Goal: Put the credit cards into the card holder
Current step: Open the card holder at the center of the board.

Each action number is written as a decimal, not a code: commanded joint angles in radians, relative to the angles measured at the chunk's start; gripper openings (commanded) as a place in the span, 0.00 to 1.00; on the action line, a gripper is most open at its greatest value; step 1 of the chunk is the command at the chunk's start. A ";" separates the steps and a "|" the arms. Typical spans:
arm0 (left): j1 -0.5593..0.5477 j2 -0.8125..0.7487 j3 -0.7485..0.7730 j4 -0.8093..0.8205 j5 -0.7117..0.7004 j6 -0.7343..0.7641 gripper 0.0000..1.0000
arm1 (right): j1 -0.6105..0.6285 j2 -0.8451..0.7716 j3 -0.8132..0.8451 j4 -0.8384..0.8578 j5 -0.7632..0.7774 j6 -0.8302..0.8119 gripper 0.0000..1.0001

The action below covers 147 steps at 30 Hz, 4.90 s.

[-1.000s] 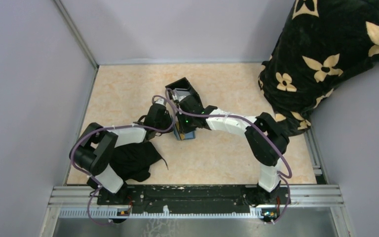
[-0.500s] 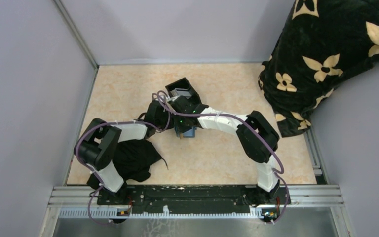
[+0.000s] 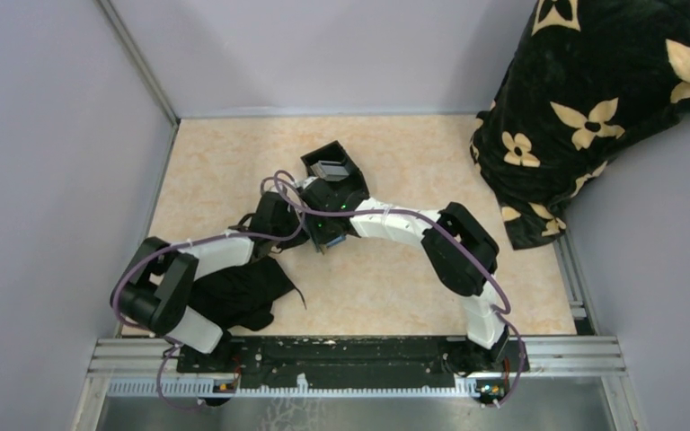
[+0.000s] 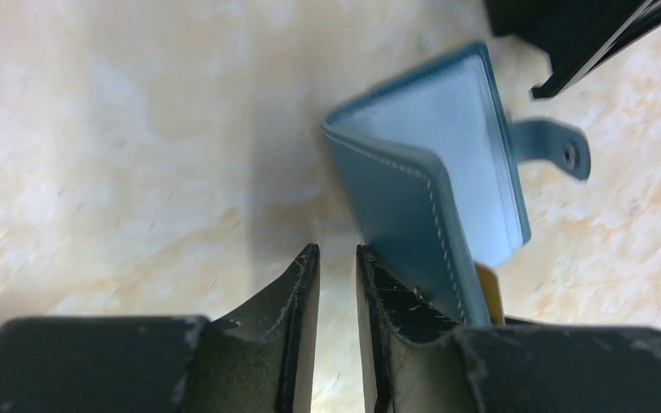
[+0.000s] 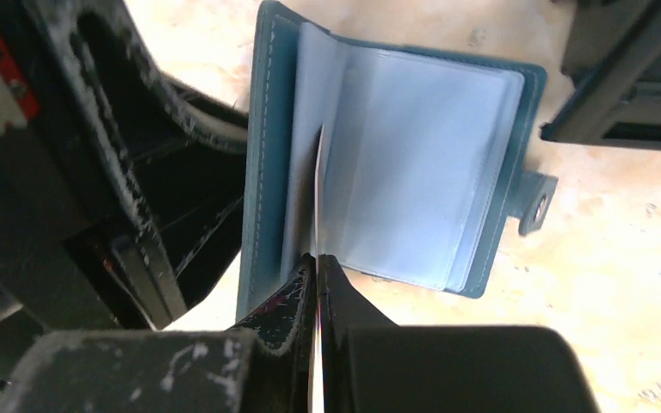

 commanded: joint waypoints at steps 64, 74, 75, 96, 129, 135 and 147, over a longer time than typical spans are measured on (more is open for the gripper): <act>-0.007 -0.133 0.020 -0.031 -0.161 -0.272 0.60 | 0.046 0.005 -0.043 0.047 -0.024 -0.023 0.00; -0.007 -0.171 -0.025 -0.029 -0.209 -0.292 0.60 | 0.059 -0.052 -0.057 0.047 -0.007 -0.020 0.00; -0.007 -0.182 -0.039 -0.024 -0.217 -0.299 0.60 | 0.059 -0.060 -0.060 0.047 -0.007 -0.020 0.00; -0.006 -0.162 -0.070 0.016 -0.221 -0.300 0.50 | 0.066 -0.078 -0.074 0.054 -0.021 -0.022 0.00; 0.012 -0.087 -0.203 0.404 0.088 -0.023 0.00 | -0.056 -0.145 -0.164 0.084 -0.056 -0.001 0.00; 0.013 0.025 -0.152 0.499 0.241 0.041 0.00 | -0.125 -0.201 -0.241 0.118 -0.094 0.025 0.00; 0.015 0.148 -0.143 0.608 0.367 0.047 0.00 | -0.274 -0.236 -0.363 0.234 -0.258 0.104 0.00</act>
